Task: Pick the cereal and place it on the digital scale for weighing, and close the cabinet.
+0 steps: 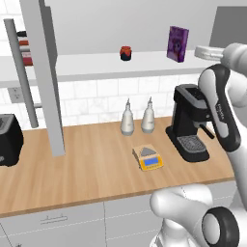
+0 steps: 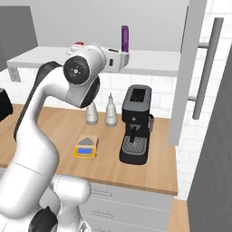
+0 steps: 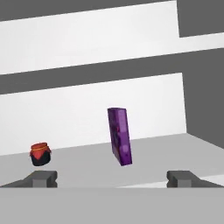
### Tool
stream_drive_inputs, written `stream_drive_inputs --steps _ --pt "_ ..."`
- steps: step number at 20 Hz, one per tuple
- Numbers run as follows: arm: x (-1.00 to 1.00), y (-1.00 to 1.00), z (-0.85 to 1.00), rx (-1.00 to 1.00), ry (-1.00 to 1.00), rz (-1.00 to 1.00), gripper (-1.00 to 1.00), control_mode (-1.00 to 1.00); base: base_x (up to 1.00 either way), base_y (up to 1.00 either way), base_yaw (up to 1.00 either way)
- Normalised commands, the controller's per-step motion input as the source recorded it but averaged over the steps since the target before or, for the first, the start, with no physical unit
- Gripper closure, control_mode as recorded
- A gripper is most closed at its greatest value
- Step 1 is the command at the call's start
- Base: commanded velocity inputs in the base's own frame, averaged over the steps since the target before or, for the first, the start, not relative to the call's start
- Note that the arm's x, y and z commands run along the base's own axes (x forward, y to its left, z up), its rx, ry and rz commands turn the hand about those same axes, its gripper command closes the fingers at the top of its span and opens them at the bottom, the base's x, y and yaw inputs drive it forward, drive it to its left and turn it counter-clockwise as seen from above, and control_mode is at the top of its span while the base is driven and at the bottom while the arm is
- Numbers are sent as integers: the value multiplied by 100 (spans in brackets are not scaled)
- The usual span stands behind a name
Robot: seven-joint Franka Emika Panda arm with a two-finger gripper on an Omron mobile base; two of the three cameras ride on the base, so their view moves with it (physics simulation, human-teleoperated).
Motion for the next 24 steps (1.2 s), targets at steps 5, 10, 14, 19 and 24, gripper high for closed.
stream_drive_inputs --steps 5,10,14,19,24 --pt "45 -2 0 0 3 0 -100 -100 0 0 0" --pt "52 0 -1 0 -4 0 -100 -100 0 0 0" --pt "52 -6 -4 0 0 0 -100 -100 0 0 0" --pt "43 -3 -4 -1 2 0 -100 -100 0 0 0" --pt "31 -16 -1 0 2 0 -100 -100 0 0 0"
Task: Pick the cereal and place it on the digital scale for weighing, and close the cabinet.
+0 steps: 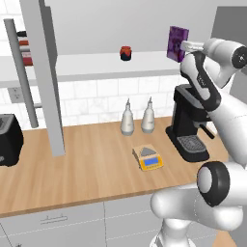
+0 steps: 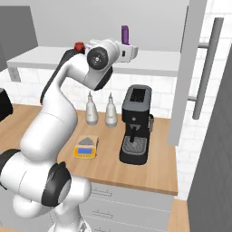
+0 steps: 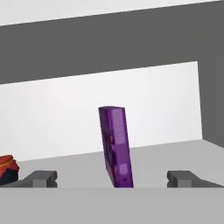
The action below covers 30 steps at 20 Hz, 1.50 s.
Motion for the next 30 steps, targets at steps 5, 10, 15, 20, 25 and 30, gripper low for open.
stream_drive_inputs --steps 5,10,15,20,25,30 --pt "24 -15 0 0 1 0 -100 -100 0 0 0" --pt "41 -2 0 0 0 0 -100 -100 0 0 0" --pt "39 1 0 0 0 0 -100 -100 0 0 0" --pt "26 0 0 0 2 4 -100 -100 0 0 0" --pt "33 0 0 0 5 5 -100 -100 0 0 0" --pt "25 -8 0 0 5 6 -100 -100 0 0 0"
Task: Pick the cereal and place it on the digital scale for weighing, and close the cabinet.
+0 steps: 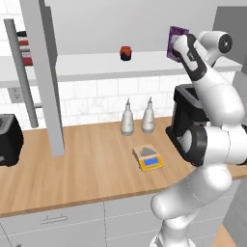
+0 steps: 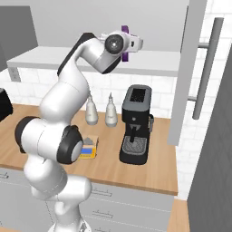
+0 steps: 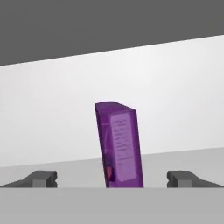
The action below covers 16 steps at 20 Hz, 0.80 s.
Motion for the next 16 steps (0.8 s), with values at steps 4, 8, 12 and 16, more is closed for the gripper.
stream_drive_inputs --steps 4,8,12,16 --pt "28 0 0 0 4 3 -100 -100 0 0 0" --pt "42 2 0 -1 8 1 100 -100 0 0 0" --pt "41 -1 0 0 5 0 100 -100 0 0 0" --pt "36 -16 0 0 5 4 100 -100 0 0 0"
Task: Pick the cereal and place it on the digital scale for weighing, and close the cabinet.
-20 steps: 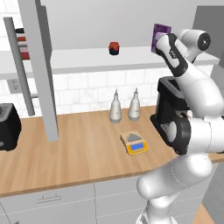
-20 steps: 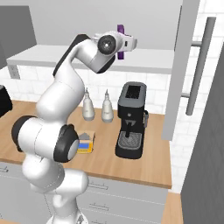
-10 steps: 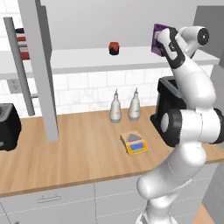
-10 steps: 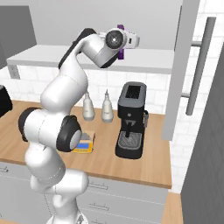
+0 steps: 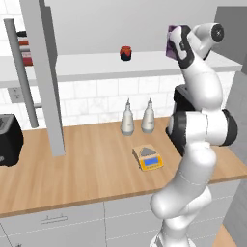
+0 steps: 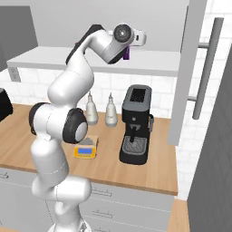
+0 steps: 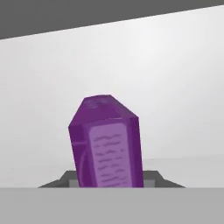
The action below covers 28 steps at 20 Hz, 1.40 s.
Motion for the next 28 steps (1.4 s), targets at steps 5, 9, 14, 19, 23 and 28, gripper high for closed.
stream_drive_inputs --steps 5,9,14,19,23,28 --pt "2 -4 0 0 1 7 100 -100 0 0 0" --pt "-51 1 17 0 -10 11 100 -100 0 0 0" --pt "-43 20 11 0 -4 9 100 -100 0 0 0" --pt "-59 30 0 0 0 7 100 -100 0 0 0" --pt "-99 23 0 5 0 2 100 -100 0 0 0" --pt "-100 56 -7 13 1 0 100 -100 0 0 0"
